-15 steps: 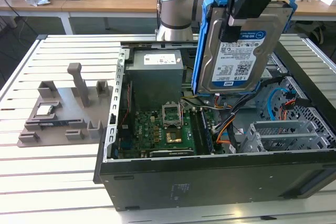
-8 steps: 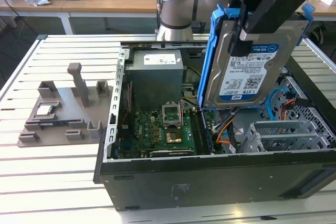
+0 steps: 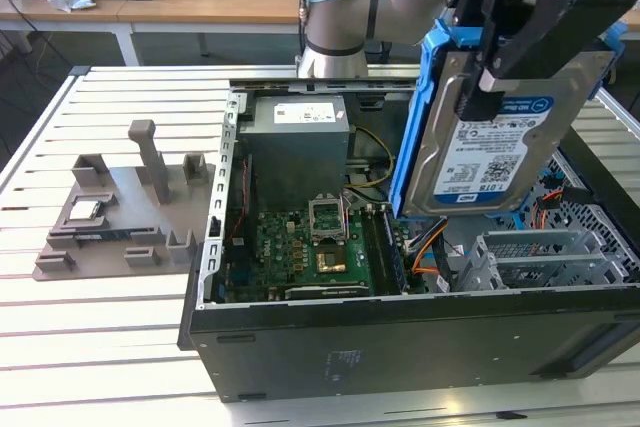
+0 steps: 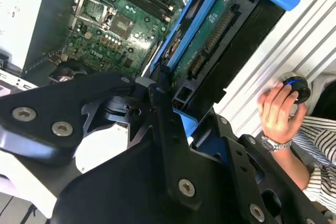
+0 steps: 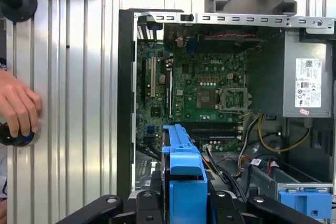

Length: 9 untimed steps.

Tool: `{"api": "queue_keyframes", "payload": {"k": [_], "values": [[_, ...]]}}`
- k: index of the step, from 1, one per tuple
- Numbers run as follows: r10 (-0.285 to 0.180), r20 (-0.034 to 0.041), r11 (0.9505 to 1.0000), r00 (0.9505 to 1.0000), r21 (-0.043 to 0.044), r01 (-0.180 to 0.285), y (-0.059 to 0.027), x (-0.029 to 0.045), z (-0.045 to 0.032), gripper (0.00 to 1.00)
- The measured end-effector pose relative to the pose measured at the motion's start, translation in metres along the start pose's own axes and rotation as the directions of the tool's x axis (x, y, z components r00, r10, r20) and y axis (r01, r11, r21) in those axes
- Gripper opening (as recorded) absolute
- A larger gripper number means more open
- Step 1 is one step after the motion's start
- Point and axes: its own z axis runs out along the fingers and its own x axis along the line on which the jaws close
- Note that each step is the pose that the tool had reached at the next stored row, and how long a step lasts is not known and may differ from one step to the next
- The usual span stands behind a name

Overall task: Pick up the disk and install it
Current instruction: 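Pick up the disk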

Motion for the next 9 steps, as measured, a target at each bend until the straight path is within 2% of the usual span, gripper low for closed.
{"api": "queue_keyframes", "payload": {"k": [3, 5, 7, 9], "values": [[0.001, 0.0, 1.0, 1.0, 0.0, -0.001, -0.008, 0.0008, 0.0005, 0.37], [0.001, 0.0, 1.0, 1.0, 0.0, -0.001, -0.0222, 0.0015, 0.0013, 0.37], [0.001, 0.0, 1.0, 1.0, 0.0, -0.001, -0.0299, 0.0017, 0.0019, 0.37], [0.001, -0.0001, 1.0, 1.0, 0.0, -0.001, -0.0413, 0.0019, 0.0028, 0.37]]}}
